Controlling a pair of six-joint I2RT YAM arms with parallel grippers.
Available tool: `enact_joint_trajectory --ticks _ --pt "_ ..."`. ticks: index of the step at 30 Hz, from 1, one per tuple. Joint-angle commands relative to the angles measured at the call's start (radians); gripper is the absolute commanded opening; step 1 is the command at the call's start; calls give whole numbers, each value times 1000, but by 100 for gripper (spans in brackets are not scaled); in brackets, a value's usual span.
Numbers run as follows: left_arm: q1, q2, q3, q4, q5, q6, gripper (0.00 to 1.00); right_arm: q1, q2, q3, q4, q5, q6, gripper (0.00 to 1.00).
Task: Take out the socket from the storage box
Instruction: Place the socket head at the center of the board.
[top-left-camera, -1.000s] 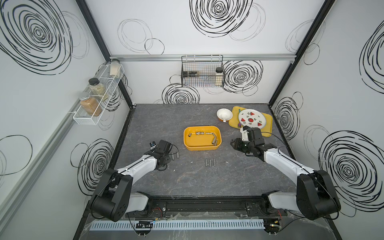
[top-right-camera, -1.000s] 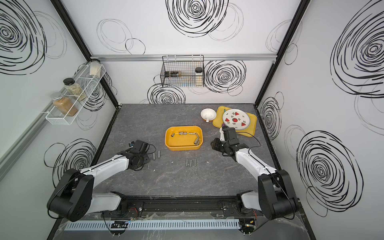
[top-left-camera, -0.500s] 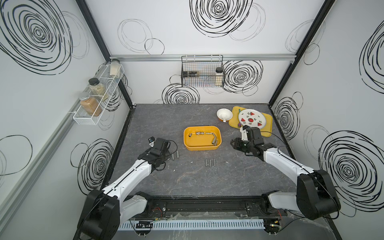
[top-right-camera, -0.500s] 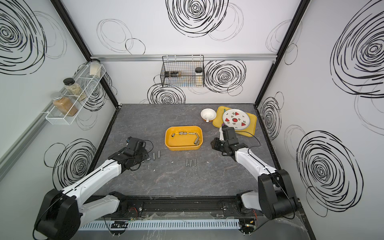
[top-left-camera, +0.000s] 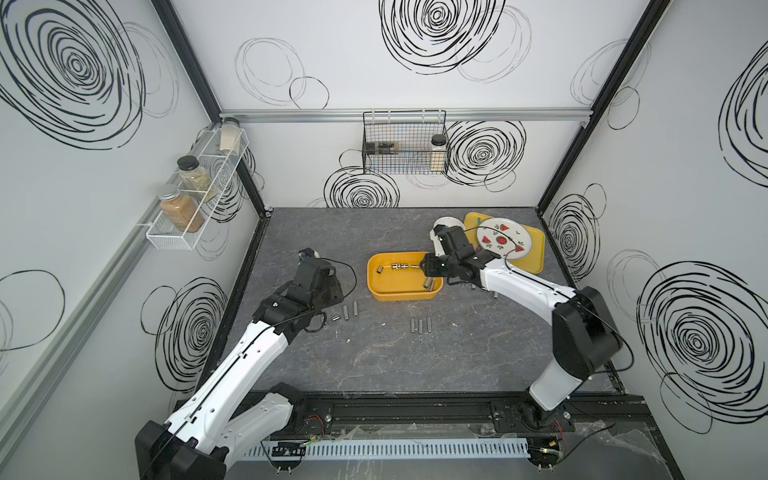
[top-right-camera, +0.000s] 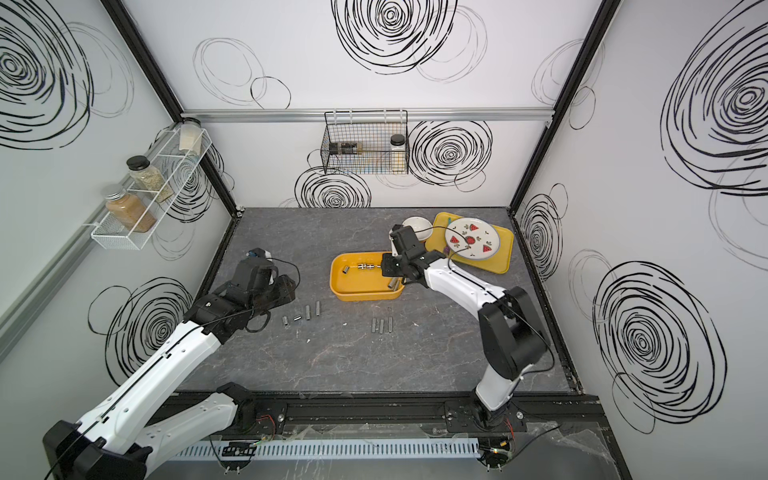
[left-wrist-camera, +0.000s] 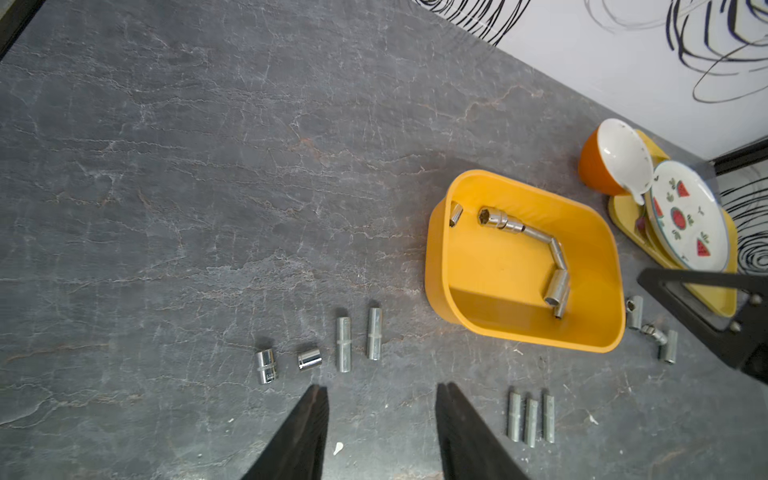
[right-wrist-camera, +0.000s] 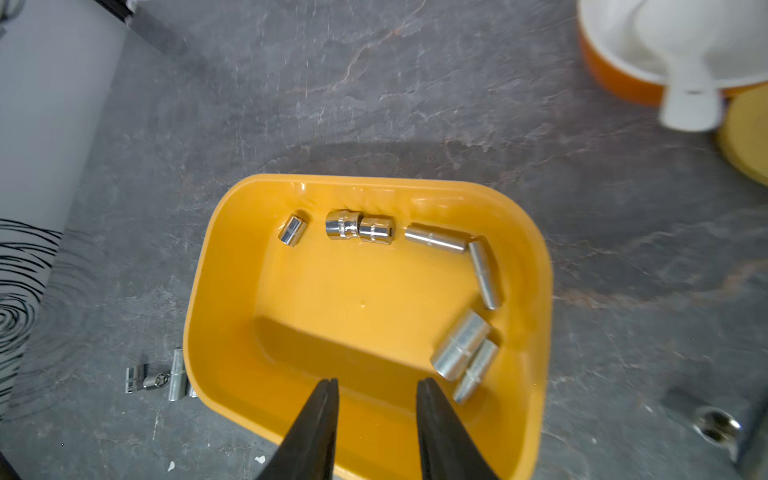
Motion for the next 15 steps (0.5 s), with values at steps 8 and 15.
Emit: enact_joint_trajectory --ticks 8,15 --pt "37 -20 -38 31 64 87 50 76 419 495 -250 107 -30 43" --pt "64 -35 -44 38 87 93 50 80 542 641 -312 139 -29 43"
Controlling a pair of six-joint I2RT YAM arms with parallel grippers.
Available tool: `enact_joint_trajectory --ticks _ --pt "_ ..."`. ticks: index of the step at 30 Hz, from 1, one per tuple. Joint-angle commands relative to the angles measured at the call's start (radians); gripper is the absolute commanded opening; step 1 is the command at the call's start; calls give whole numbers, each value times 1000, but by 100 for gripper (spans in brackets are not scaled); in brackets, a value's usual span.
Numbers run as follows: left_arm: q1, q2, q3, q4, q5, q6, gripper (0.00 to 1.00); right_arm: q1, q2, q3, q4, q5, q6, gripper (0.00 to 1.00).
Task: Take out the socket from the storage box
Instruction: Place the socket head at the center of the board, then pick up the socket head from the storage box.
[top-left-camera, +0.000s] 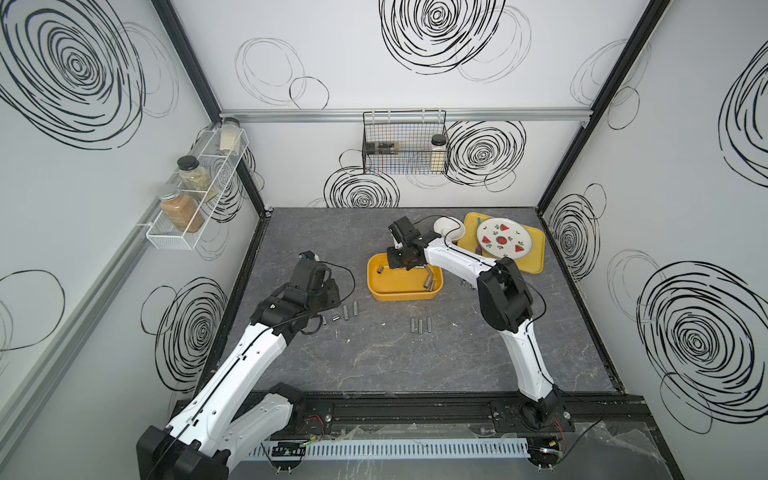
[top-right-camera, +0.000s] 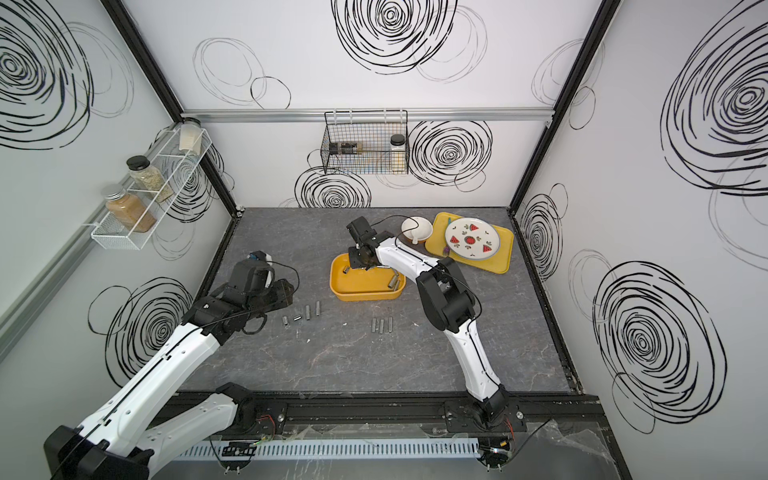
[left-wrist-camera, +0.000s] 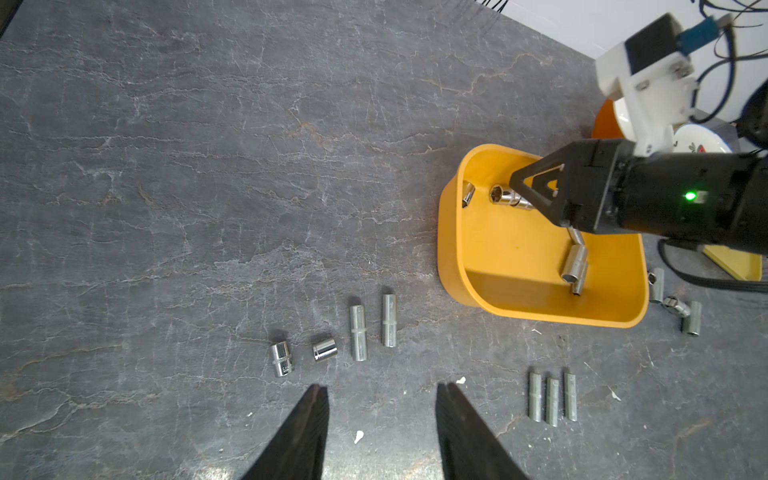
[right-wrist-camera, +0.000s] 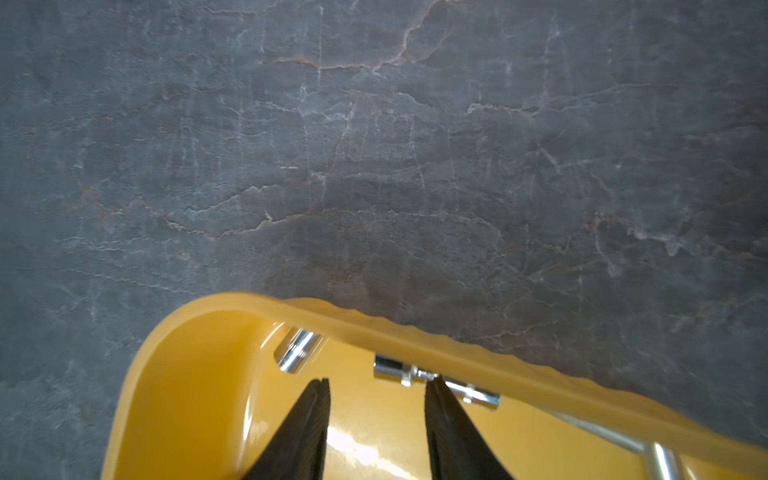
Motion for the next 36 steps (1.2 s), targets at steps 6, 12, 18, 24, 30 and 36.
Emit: enact_joint_trajectory --ticks 6,12,18,24,30,36 --pt "31 -26 -16 46 49 26 50 7 45 71 -86 46 -10 43" --pt "33 -29 -19 46 49 27 50 13 90 136 -127 76 -9 43" --pt "34 -26 -20 48 53 26 50 22 103 134 -123 62 4 43" --pt "36 -26 -21 49 55 27 50 39 131 151 -132 67 -2 43" --pt "36 -24 -22 49 58 28 50 42 152 163 -151 90 6 43" --pt "40 -18 -23 52 69 31 50 44 149 142 -152 138 11 43"
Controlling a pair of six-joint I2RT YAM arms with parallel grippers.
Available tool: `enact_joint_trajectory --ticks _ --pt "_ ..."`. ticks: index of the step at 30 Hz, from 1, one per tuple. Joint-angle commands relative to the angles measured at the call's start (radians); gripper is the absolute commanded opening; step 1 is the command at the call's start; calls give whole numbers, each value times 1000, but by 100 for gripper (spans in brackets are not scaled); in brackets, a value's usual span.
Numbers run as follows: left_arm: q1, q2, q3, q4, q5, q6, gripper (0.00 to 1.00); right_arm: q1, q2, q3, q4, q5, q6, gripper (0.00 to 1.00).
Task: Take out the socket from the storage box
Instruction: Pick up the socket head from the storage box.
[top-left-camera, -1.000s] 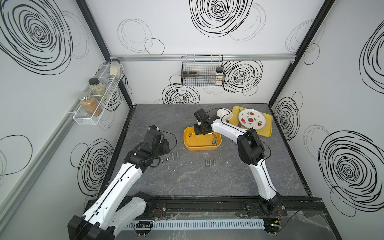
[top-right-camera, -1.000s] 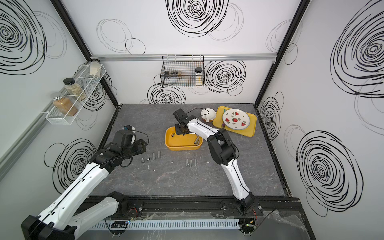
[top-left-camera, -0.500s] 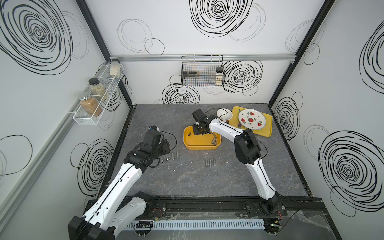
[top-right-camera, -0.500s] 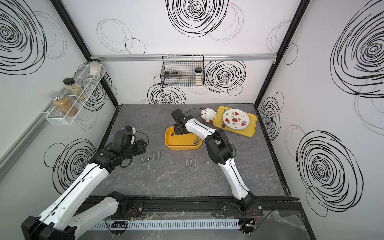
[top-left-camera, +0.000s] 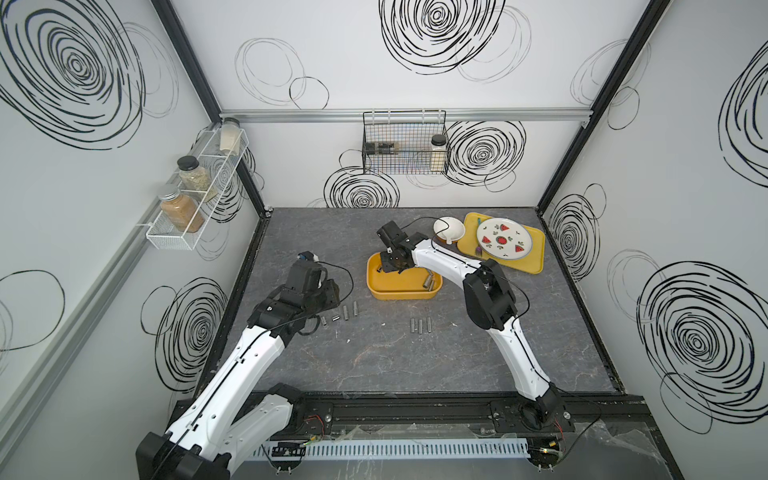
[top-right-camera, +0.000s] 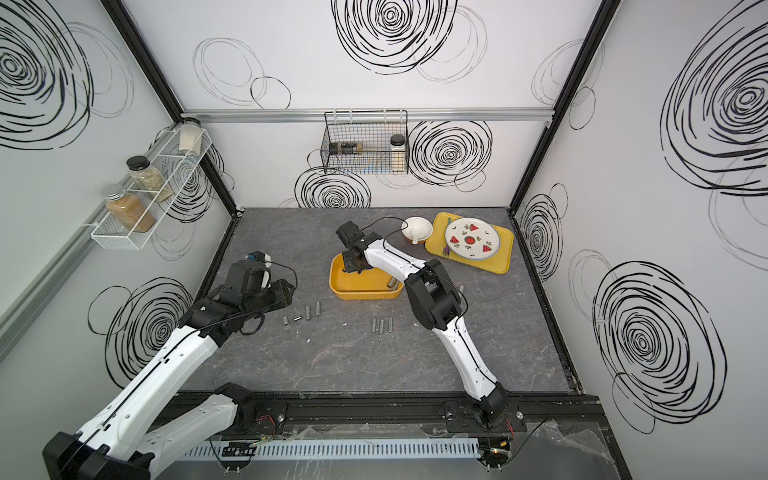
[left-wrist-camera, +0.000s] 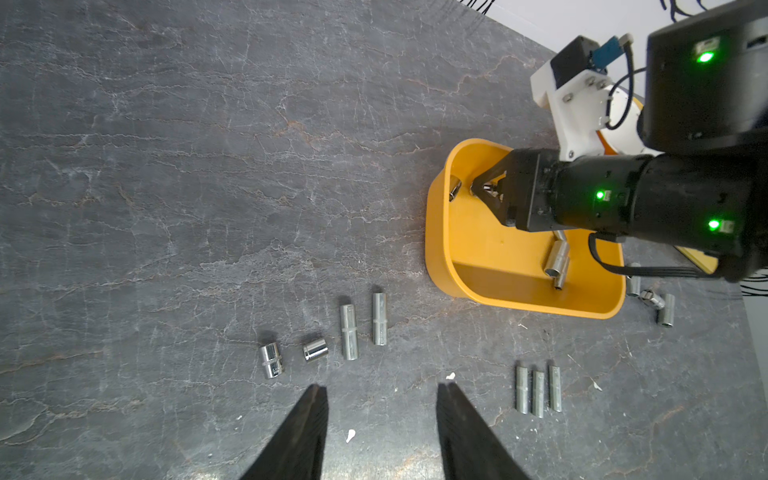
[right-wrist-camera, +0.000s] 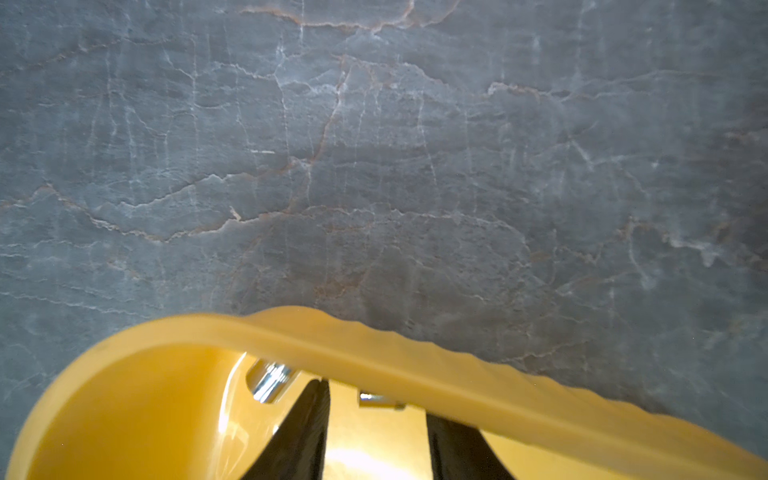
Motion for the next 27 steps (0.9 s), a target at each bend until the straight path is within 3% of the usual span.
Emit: enact_joint_trajectory --ticks 1,16,22,27 --pt "11 -1 -9 38 14 17 50 3 26 -19 -38 32 10 43" --pt "12 13 -12 41 28 20 50 6 59 -8 -36 47 -2 44" --pt "12 16 -12 41 29 21 50 6 60 -17 -48 39 1 36" --pt "12 14 -12 41 29 20 50 8 19 -41 -30 38 3 23"
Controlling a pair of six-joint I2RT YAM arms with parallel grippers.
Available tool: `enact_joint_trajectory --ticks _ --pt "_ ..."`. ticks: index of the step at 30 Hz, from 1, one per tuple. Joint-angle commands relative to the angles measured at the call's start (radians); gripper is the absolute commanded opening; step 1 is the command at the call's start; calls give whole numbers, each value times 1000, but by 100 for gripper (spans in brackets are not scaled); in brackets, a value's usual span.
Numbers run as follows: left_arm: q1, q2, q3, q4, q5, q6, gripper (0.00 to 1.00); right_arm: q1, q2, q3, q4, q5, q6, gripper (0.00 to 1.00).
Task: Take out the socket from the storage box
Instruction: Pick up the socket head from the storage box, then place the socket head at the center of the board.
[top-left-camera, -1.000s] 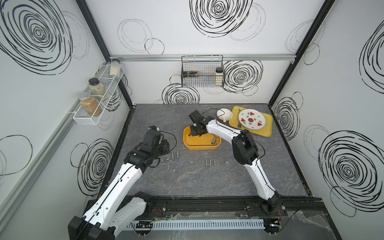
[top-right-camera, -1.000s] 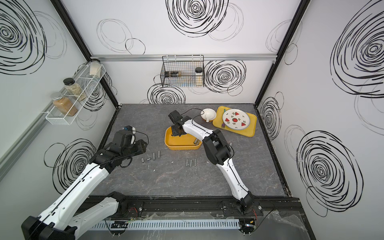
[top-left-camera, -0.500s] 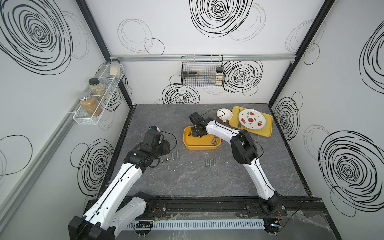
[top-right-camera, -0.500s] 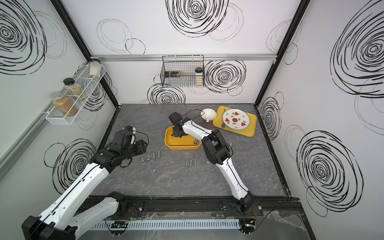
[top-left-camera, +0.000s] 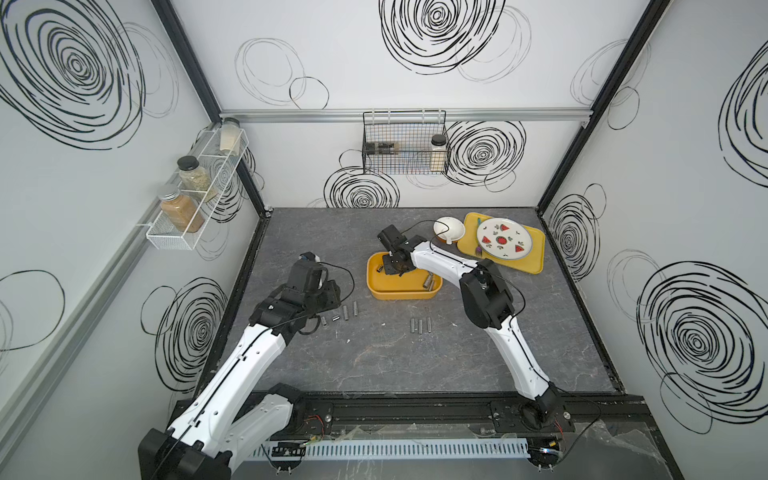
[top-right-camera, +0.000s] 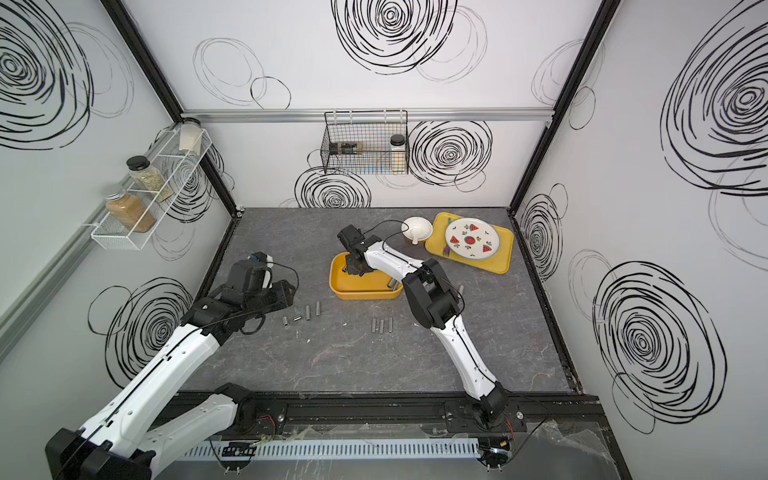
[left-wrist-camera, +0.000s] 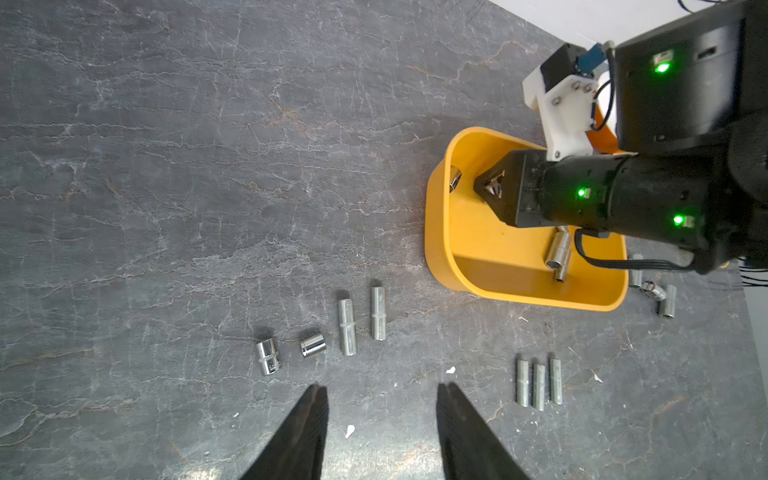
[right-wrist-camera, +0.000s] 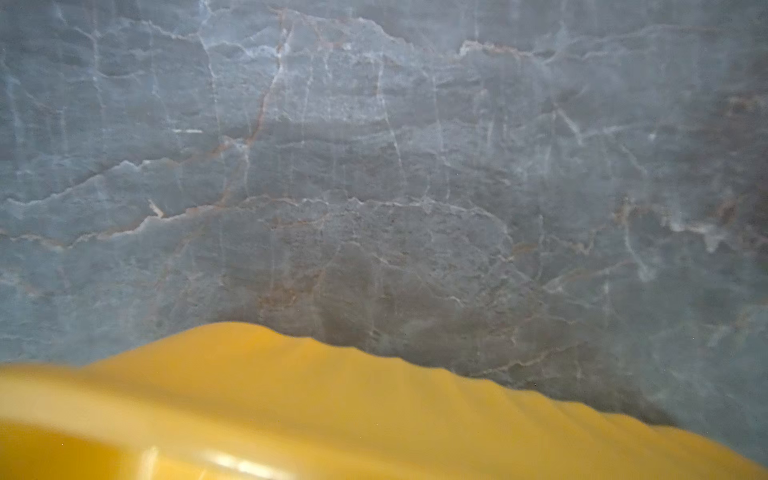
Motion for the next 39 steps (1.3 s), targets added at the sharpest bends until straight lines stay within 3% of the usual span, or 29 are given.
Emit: enact_joint_trajectory --ticks 1,13,22,33,39 --pt "8 -1 -7 40 8 13 50 7 -21 -30 -29 -1 3 22" --pt "11 -3 -5 37 5 12 50 12 -264 -149 16 8 -13 18" --pt "10 -4 -5 36 6 11 50 -25 -572 -436 51 179 -9 18" --pt "9 -3 -8 39 17 13 50 -299 -945 -985 181 169 55 21" --pt "9 -1 -8 40 24 16 50 -442 -1021 -1133 210 178 88 21"
